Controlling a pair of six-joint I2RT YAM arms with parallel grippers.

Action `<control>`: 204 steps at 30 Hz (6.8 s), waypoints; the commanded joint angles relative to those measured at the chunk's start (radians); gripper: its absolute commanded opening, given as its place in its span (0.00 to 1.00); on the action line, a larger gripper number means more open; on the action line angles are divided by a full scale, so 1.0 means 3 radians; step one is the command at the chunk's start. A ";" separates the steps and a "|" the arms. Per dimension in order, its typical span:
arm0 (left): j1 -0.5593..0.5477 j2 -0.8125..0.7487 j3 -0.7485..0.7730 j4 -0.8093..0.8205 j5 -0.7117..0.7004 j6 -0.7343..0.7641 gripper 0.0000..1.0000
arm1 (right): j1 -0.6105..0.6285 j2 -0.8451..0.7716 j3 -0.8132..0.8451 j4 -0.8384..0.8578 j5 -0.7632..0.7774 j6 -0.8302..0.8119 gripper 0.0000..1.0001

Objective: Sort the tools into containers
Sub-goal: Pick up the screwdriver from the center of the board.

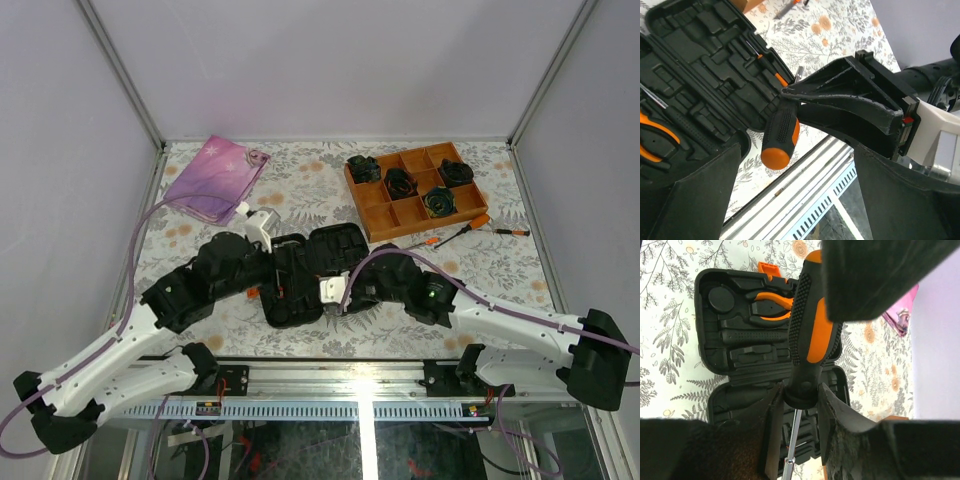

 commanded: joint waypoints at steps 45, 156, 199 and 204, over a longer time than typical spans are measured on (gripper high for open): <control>-0.0165 0.0027 -0.0375 0.0429 -0.0324 0.0184 0.02 | 0.0032 -0.0678 -0.0134 0.0565 -0.0142 0.0146 0.54; -0.0160 -0.0862 -0.0751 0.1175 -0.1160 -0.0251 0.68 | 0.0007 0.0660 0.0610 0.0868 -0.0570 0.5009 0.03; -0.0163 -0.0629 -0.0792 0.1332 -0.0985 -0.0391 0.00 | 0.0004 0.0445 0.0609 0.1188 -0.0690 0.4961 0.41; -0.0163 -0.0667 -0.0785 0.1300 -0.1051 -0.0444 0.00 | 0.0008 0.0314 0.0445 0.1112 -0.0417 0.4927 0.56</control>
